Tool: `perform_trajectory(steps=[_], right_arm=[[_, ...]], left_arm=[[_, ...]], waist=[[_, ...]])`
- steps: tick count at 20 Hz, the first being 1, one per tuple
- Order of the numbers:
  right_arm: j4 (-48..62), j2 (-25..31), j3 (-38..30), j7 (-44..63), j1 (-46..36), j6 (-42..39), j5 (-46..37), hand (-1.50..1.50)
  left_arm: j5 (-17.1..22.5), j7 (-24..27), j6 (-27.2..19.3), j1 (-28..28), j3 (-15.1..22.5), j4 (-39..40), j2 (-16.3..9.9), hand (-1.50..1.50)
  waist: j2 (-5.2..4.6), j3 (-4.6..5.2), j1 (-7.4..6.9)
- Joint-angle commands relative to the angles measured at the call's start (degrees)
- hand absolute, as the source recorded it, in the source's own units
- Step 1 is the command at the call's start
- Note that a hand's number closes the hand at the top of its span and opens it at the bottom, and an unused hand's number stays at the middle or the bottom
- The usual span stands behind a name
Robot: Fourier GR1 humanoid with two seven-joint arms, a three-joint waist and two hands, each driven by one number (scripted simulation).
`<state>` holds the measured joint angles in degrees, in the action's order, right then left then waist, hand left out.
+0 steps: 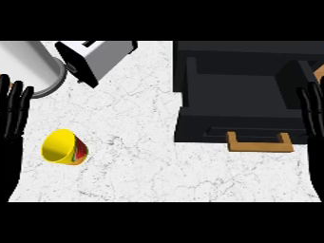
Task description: Pick up the cup, place it into the drawer and close the drawer
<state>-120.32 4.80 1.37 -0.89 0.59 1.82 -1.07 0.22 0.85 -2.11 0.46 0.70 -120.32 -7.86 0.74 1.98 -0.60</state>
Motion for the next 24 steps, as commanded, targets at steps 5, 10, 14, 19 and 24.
perform_trajectory(steps=[5,10,14,19,24], right_arm=[[-0.95,0.84,-0.36,-0.32,-0.83,-1.44,1.35,-1.5],[4.27,2.82,2.15,5.84,-3.74,-5.21,2.98,-1.5],[8.6,2.41,2.17,6.19,-8.28,-5.0,2.16,-1.5],[10.93,5.76,-4.12,5.13,-8.89,-9.93,8.78,-1.5],[18.11,4.39,-3.59,0.18,-12.73,-9.7,5.69,-1.5]], left_arm=[[22.76,5.02,24.15,1.61,-1.84,0.97,-10.19,-1.5],[39.48,-1.3,32.55,2.81,-6.28,15.3,-14.52,-1.5],[48.17,-2.81,40.68,-0.24,-11.2,24.09,-20.67,-1.5],[35.02,4.69,46.93,-5.71,-12.98,40.74,-18.7,-1.5],[27.59,8.19,48.18,-8.71,-13.23,48.68,-17.06,-1.5]], waist=[[-0.6,-1.71,0.41],[-1.39,-1.79,0.29],[-0.96,-1.93,0.32],[-0.92,-1.94,1.02],[-0.89,-1.96,0.67]])
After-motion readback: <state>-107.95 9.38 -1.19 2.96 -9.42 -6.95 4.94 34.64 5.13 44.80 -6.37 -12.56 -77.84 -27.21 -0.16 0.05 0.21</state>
